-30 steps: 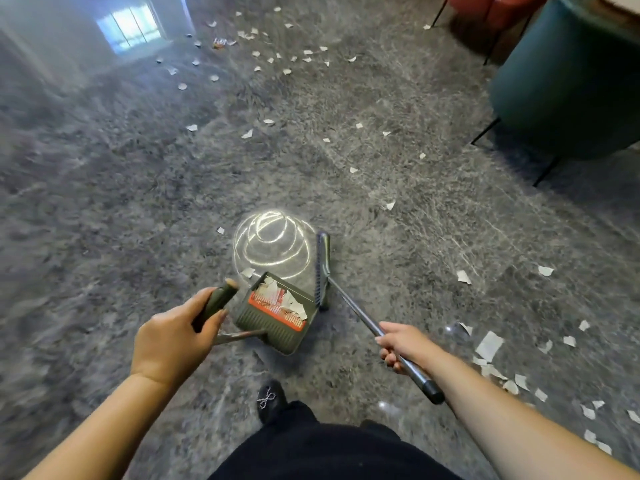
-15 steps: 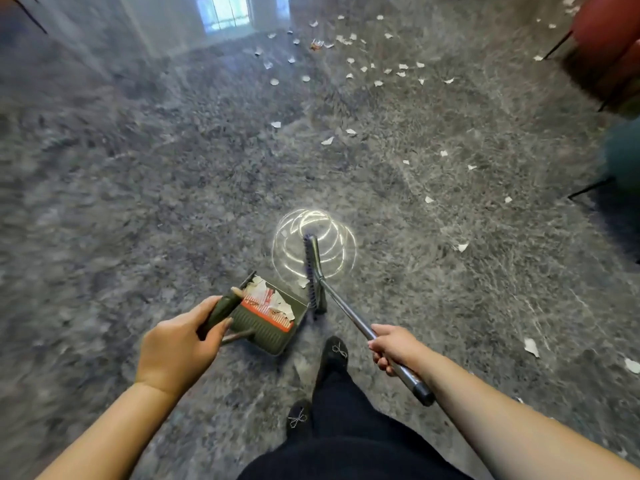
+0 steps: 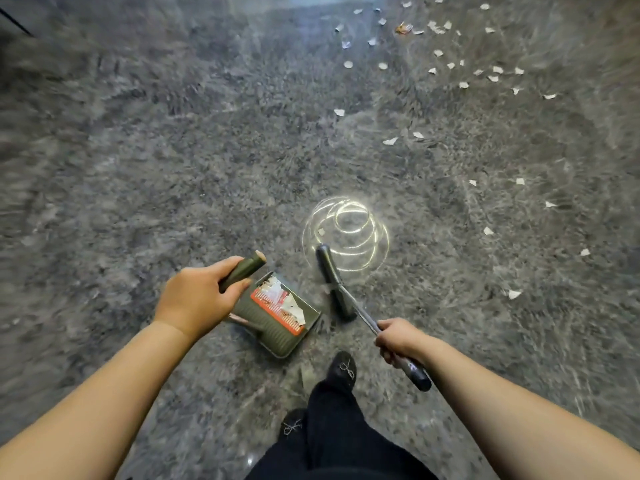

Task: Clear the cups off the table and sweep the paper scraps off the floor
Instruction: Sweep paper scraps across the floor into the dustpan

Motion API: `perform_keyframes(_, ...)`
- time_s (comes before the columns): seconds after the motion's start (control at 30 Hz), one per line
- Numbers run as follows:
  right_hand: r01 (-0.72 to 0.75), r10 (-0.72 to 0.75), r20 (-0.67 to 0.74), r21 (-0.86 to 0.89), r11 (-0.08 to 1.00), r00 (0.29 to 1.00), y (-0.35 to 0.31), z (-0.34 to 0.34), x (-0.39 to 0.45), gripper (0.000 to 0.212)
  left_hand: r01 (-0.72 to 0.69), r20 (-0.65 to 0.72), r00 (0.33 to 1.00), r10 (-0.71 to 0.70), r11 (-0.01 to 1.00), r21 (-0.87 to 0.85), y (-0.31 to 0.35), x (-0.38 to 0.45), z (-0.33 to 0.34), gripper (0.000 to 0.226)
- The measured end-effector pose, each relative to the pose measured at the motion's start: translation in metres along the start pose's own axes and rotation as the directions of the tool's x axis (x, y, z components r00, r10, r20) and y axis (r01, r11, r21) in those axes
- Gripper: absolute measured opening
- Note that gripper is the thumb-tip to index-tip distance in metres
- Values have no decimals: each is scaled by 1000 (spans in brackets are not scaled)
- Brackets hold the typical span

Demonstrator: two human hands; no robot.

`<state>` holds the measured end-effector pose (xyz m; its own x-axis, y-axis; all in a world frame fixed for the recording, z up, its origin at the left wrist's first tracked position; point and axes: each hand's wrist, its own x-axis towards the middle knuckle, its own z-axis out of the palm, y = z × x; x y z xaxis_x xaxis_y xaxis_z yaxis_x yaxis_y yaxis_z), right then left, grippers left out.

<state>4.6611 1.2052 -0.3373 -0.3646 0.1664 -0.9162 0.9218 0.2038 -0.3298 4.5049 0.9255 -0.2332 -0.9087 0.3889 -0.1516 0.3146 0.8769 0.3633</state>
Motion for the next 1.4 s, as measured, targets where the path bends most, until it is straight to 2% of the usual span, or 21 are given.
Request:
perform_keyframes(0.17,52,-27,156,-158,986,987,-14,2,-1,33,-56,-22,998,56,998,36,7,14,2,28)
perform_keyframes(0.33,104,-58,193,-240,965,980,-13,-7,-14,38,-90,-78,993,94,995,50,-4,10,1,38)
perform_keyframes(0.53,78,-64,143,-100,992,988,-10,-25,-23,48,-5,-110,994,4,1000,-8,-16,-10,-1,40)
perform_keyframes(0.73,93,-93,70,-6,996,993,-31,-47,-20,45,104,-101,989,-107,994,-35,-5,3,-6,36)
perform_keyframes(0.9,98,-98,-11,81,992,995,-56,-61,-9,42,78,-63,995,-83,994,-78,-2,37,-11,35)
perform_keyframes(1.1,71,-60,-113,96,993,992,-90,-69,18,31,-7,-34,999,4,997,-75,-2,102,-12,33)
perform_keyframes(1.4,-37,30,-138,-51,998,990,-131,-76,67,20,-103,59,993,104,995,-19,-3,195,-18,29)
